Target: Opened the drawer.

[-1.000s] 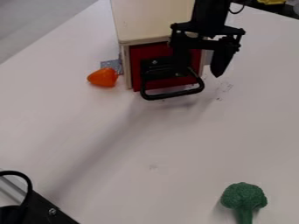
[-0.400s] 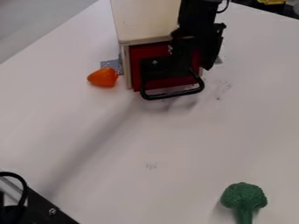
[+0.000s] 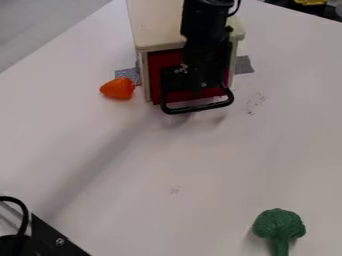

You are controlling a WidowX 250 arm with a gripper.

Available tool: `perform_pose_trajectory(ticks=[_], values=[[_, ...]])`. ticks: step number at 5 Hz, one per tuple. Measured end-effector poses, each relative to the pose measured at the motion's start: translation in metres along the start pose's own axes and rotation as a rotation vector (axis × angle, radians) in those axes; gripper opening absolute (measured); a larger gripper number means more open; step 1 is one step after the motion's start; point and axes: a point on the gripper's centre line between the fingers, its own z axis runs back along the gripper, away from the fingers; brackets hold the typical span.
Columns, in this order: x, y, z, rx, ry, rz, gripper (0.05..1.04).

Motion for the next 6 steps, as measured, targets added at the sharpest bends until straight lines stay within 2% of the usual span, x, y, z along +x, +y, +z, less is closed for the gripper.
perform_pose_trajectory(ticks=[2, 3, 4, 6], values=[[-0.01, 0.032, -0.016, 0.033, 0.017, 0.015, 0.999], [-0.008, 0.037, -0.021, 0.021, 0.004, 0.01, 0.999], [-0.001, 0.035, -0.027, 0.006, -0.014, 0.01, 1.0], [0.003, 0.027, -0.032, 0.011, -0.022, 0.013, 0.999]])
